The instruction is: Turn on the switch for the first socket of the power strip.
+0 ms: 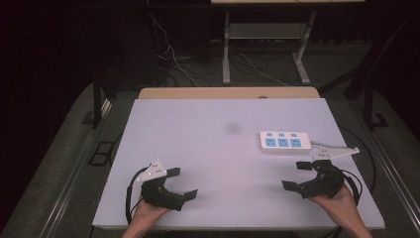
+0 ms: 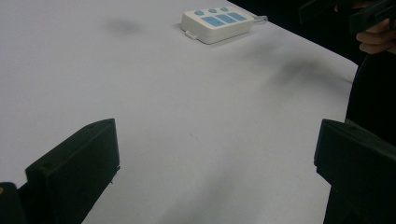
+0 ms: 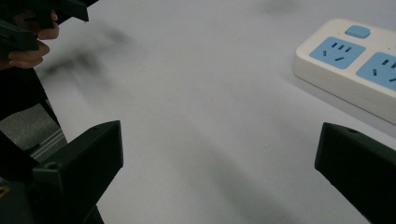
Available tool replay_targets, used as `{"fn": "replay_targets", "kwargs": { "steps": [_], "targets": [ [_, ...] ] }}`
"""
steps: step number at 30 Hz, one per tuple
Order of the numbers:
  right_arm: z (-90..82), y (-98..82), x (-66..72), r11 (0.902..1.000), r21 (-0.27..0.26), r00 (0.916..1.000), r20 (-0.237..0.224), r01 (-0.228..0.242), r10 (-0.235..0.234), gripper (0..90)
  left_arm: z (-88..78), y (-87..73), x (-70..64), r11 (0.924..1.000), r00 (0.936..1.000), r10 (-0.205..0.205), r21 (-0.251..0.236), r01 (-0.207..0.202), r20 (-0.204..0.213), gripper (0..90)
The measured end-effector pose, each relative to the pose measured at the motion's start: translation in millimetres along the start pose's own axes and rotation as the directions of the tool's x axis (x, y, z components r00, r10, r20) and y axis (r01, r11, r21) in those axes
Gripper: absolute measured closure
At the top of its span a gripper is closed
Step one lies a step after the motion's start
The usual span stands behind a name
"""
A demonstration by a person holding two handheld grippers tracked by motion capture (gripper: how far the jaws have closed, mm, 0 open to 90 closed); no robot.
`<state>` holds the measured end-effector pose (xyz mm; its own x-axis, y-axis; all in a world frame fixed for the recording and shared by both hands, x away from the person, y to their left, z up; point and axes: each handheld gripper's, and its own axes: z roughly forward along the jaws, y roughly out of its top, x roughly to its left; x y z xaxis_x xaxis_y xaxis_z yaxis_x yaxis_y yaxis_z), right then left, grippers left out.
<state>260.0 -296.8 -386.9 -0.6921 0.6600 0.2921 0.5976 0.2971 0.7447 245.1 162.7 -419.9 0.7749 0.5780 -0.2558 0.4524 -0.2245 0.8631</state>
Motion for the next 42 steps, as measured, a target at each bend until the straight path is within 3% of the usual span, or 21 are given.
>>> {"fn": "replay_targets", "kwargs": {
  "steps": [22,42],
  "targets": [
    [-12.2,30.3,-11.3,0.9985,0.039,0.9992,0.003,0.038,-0.039,0.7,0.7,0.0,0.2,0.9999,0.9999,0.0,0.014,0.0,-0.011,0.0],
    [-22.3,51.2,-31.1,0.9948,0.086,0.9971,0.046,0.056,-0.06,0.7,0.3,0.0,0.5,0.9999,1.0,-0.002,0.011,0.002,-0.003,0.0]
  ]
}}
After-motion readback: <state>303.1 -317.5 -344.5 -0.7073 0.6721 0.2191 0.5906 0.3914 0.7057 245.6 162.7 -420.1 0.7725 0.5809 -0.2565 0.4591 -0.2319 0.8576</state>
